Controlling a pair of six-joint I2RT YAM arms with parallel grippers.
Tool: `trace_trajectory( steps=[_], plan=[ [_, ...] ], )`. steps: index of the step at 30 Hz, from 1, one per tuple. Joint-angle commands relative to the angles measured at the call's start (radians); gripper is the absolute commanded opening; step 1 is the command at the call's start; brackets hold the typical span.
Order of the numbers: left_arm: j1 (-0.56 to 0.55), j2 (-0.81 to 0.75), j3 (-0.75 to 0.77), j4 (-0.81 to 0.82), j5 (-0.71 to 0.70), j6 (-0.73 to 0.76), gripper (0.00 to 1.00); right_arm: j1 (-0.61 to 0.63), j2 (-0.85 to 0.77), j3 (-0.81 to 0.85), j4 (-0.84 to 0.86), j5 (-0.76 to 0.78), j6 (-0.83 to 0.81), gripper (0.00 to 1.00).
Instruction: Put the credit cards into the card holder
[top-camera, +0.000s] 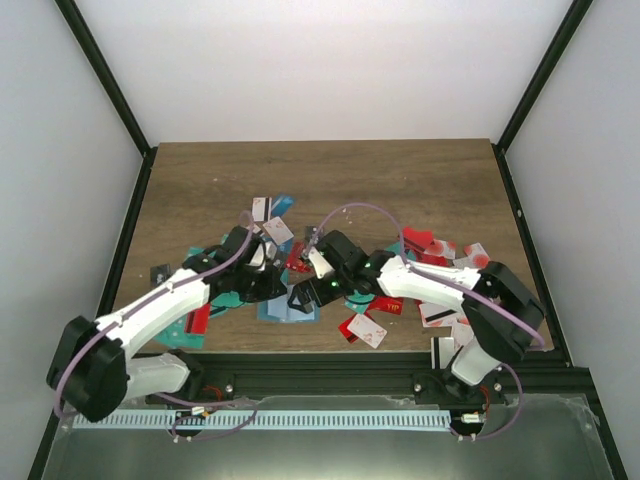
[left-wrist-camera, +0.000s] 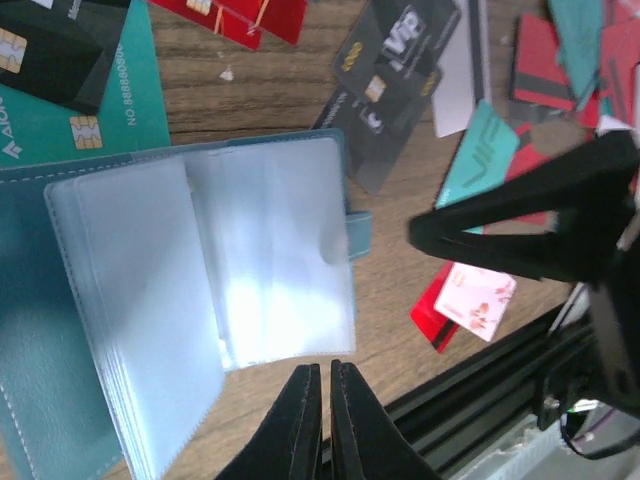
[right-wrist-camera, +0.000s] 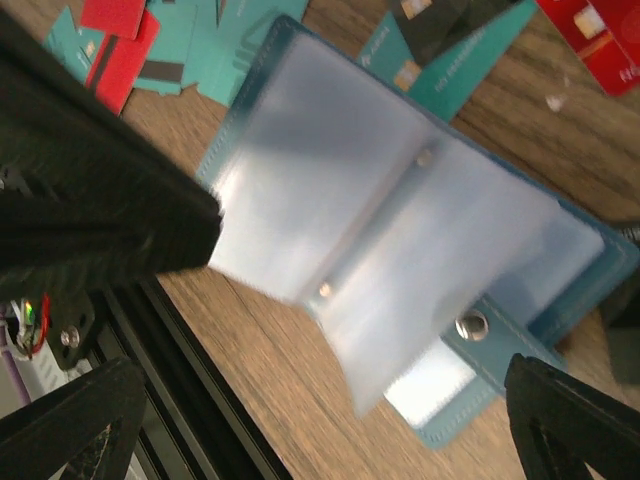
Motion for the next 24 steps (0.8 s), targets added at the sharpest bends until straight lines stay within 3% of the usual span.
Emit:
trace_trajectory(
  steps=[1, 10, 17, 24],
  plan=[
    [-0.002, 0.094, 0.023, 0.019, -0.008, 0.059, 0.06, -0.006, -0.061, -0.074, -0.006, 0.049, 0.015, 1.00],
    [0.002, 0.218, -0.008, -0.033, -0.163, 0.078, 0.06, -0.099, -0.250, -0.241, -0.004, 0.105, 0.044, 1.00],
    [0.001, 0.188, -0.020, -0.084, -0.229, 0.049, 0.08, -0.146, -0.405, -0.294, -0.094, 0.213, 0.052, 1.00],
    [-0.003, 0.131, 0.062, -0.122, -0.190, 0.044, 0.09, -0.150, -0.464, -0.267, -0.258, 0.351, 0.146, 1.00]
  ],
)
